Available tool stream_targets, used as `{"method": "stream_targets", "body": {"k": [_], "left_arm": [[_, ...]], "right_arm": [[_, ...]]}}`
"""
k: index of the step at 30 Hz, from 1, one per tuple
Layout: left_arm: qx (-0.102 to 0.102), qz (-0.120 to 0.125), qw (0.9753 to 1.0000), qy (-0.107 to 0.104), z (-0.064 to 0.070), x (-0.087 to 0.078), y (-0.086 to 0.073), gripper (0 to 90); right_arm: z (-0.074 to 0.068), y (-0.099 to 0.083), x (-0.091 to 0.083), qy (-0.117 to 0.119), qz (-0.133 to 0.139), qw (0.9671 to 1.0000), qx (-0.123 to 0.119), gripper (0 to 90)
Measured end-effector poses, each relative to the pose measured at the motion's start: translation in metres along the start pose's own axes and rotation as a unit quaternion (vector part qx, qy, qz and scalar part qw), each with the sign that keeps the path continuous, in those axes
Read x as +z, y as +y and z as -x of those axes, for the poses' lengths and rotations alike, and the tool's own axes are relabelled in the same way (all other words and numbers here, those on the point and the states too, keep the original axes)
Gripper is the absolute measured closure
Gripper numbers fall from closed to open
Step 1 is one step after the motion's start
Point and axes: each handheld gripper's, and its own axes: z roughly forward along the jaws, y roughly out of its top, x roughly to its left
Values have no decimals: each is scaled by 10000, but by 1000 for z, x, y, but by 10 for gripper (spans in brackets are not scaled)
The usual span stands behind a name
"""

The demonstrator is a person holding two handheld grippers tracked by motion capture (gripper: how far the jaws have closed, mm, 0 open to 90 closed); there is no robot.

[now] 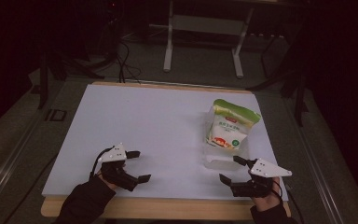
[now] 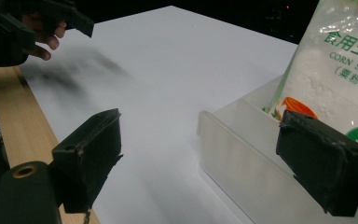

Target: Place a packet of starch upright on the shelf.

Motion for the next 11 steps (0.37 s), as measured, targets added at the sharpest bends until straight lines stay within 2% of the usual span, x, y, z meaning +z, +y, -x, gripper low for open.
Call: {"method": "stream_targets", "body": {"k": [11], "left_arm": [[1, -28, 10000, -22, 0, 1, 0, 6]], "right_arm": [[1, -1, 2, 36, -22, 10000, 46, 140]]}}
